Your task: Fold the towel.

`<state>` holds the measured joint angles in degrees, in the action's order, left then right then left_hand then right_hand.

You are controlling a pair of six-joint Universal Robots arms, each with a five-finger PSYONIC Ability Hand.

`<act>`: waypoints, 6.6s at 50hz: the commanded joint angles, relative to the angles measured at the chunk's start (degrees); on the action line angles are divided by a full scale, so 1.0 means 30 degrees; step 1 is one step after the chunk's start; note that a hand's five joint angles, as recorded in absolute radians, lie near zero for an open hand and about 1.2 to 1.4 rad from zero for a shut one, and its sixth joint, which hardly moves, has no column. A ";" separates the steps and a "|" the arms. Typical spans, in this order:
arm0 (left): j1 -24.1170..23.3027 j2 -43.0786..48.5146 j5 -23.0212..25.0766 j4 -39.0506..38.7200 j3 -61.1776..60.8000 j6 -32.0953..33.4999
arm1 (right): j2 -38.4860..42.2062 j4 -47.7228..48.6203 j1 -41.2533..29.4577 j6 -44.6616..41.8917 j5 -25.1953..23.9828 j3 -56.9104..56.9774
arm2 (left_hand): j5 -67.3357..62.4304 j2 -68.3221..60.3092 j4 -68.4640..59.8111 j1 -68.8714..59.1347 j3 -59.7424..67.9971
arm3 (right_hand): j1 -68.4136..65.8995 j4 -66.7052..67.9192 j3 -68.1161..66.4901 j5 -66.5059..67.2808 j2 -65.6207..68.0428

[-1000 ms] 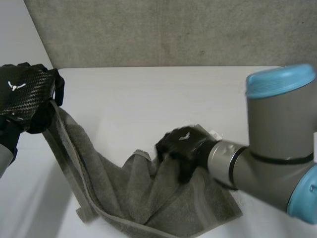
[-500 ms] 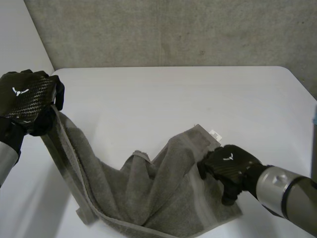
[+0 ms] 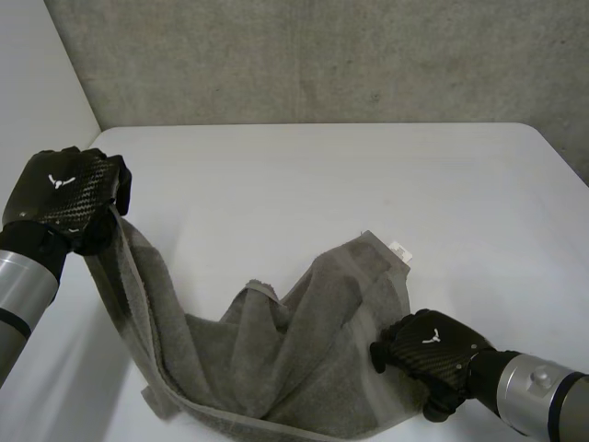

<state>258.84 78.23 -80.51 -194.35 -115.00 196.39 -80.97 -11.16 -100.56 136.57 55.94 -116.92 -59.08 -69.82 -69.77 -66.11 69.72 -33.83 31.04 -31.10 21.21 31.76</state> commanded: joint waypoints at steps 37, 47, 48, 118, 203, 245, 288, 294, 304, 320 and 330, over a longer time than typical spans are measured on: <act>-0.0029 0.0145 0.0061 0.0007 -0.0075 -0.0043 | 0.2703 0.5390 -0.0201 -0.0493 -0.0512 -0.0577 | -0.3641 -0.3395 -0.3409 -0.4629 0.3425 | -0.7616 0.8545 -0.8526 0.8490 0.8307; -0.0029 0.0145 0.0061 0.0007 -0.0075 -0.0043 | 0.2879 0.5566 -0.0202 -0.0200 -0.0395 0.0359 | -0.3641 -0.3395 -0.3409 -0.4629 0.3425 | -0.9074 1.0003 -0.9983 0.9948 0.9765; -0.0029 0.0145 0.0061 0.0007 -0.0075 -0.0043 | 0.2879 0.5566 -0.0201 -0.0200 -0.0395 0.0361 | -0.3641 -0.3395 -0.3409 -0.4629 0.3425 | -0.9074 1.0003 -0.9983 0.9948 0.9765; -0.0058 0.0057 0.0090 0.0007 -0.0456 -0.0043 | 0.3758 0.5420 -0.0817 0.1761 -0.0277 0.2089 | -0.3641 -0.3395 -0.3409 -0.4629 0.3425 | -1.5390 1.6319 -1.6299 1.6264 1.6081; -0.0821 1.0136 -0.2577 0.3696 1.8161 -0.3178 | 0.2909 0.4014 -0.0904 0.7505 0.6226 1.8964 | -0.3641 -0.3395 -0.3409 -0.4629 0.3425 | -1.5390 1.6319 -1.6300 1.6264 1.6081; 0.0352 -0.0821 -0.1053 0.3259 -0.2712 0.2887 | -0.2095 -0.6764 0.3312 -0.2512 0.5699 0.7480 | -0.3641 -0.3395 -0.3409 -0.4629 0.3425 | -1.5390 1.6319 -1.6300 1.6264 1.6081; -0.0176 1.7460 -0.0379 0.0300 1.3401 0.2858 | 1.1808 -0.0970 0.0268 0.2143 0.9418 2.0013 | -0.3641 -0.3395 -0.3409 -0.4629 0.3425 | -1.5390 1.6319 -1.6300 1.6264 1.6081; -0.0409 1.9799 -0.0379 0.0242 1.5945 0.2887 | 1.3598 0.0026 -0.0170 0.2231 1.0209 2.1802 | -0.3641 -0.3395 -0.3409 -0.4629 0.3425 | -1.5390 1.6319 -1.6300 1.6264 1.6081; -0.0732 2.1503 -0.0379 0.0212 1.8118 0.2916 | 1.4684 0.1988 -0.0260 0.2261 1.0445 2.2625 | -0.3641 -0.3395 -0.3409 -0.4629 0.3425 | -1.5390 1.6319 -1.6300 1.6264 1.6081; -0.1201 2.0946 -0.2078 0.0388 1.8440 0.2653 | 1.2878 0.3690 -0.0611 0.3018 1.1588 2.2630 | 1.9621 1.9867 1.9853 1.8633 -1.9837 | 0.7943 -0.7014 0.7034 -0.7070 -0.7252; -0.1201 1.4832 -0.2049 0.0183 1.2971 0.2594 | 0.7332 0.4306 -0.0406 0.4517 1.0240 1.8378 | 1.9677 1.9923 1.9909 1.8689 -1.9893 | 0.7943 -0.7014 0.7034 -0.7070 -0.7252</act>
<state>255.22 133.49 -86.82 -193.59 -66.15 204.25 -50.19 1.28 -102.13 148.81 89.61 -54.60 -1.76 -10.39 -10.51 -10.50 10.45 -12.08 13.43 -12.44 3.74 12.90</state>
